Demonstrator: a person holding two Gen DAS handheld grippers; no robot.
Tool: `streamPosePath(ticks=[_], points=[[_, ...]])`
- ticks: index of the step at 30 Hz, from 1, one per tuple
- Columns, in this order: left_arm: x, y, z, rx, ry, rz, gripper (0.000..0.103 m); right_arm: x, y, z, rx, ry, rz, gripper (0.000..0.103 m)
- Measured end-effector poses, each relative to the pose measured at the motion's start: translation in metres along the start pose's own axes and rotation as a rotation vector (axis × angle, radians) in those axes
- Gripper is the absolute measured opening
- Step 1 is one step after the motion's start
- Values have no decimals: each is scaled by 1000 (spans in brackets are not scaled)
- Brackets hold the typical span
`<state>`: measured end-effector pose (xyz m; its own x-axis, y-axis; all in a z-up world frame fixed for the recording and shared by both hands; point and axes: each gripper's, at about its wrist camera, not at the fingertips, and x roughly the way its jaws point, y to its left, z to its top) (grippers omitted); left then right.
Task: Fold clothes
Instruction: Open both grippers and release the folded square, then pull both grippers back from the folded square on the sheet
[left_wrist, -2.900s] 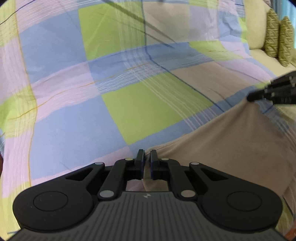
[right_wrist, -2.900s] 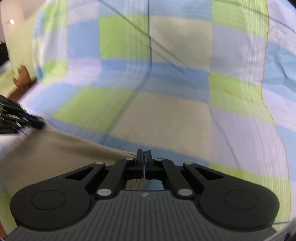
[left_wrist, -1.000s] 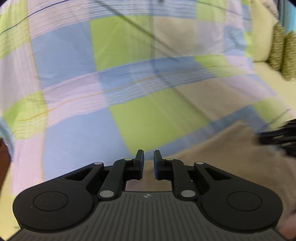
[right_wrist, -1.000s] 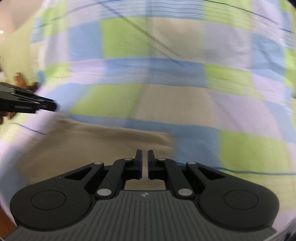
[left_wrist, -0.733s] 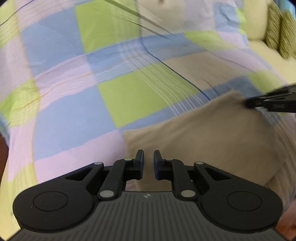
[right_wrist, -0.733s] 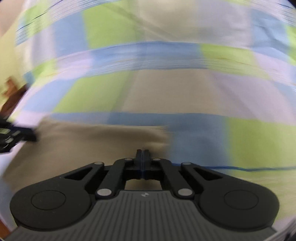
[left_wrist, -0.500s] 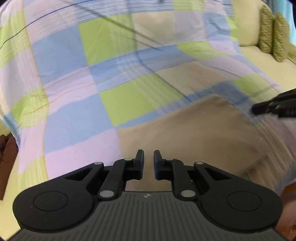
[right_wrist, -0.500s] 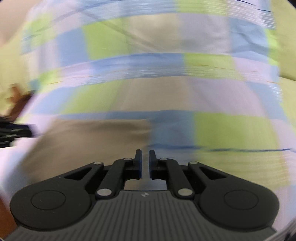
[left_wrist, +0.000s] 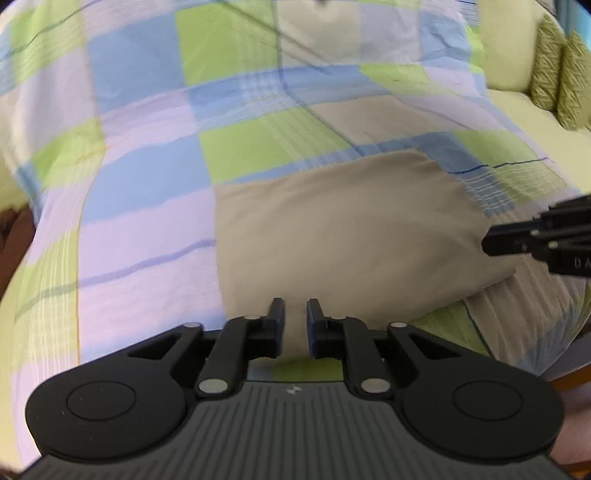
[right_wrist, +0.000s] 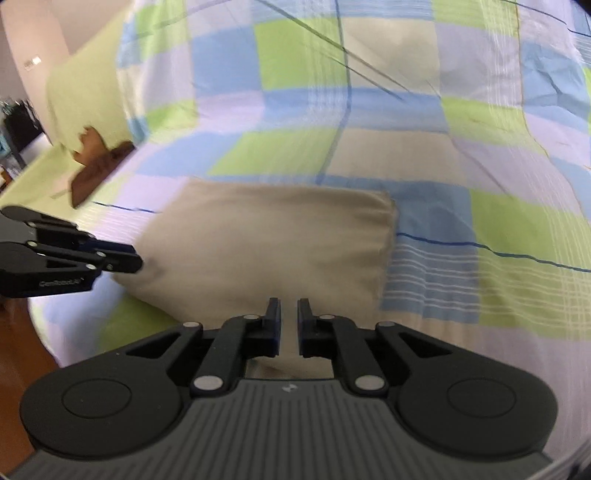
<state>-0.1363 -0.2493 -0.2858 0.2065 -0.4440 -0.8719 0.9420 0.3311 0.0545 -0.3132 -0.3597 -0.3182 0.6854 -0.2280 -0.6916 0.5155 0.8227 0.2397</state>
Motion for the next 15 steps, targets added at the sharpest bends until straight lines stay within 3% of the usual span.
streamPosePath(ticks=[3, 5, 7, 8, 15], points=[[24, 5, -4, -57, 69, 27, 19, 25, -5, -17, -27, 109, -72, 7], [29, 5, 1, -87, 94, 40, 19, 26, -8, -18, -7, 96, -65, 7], [22, 0, 9, -94, 120, 62, 34, 16, -7, -14, 8, 78, -63, 9], [18, -3, 13, -105, 153, 81, 47, 10, -7, -13, 26, 73, -64, 9], [-1, -10, 33, -223, 294, 117, 65, -30, -9, -10, 271, 75, -115, 53]])
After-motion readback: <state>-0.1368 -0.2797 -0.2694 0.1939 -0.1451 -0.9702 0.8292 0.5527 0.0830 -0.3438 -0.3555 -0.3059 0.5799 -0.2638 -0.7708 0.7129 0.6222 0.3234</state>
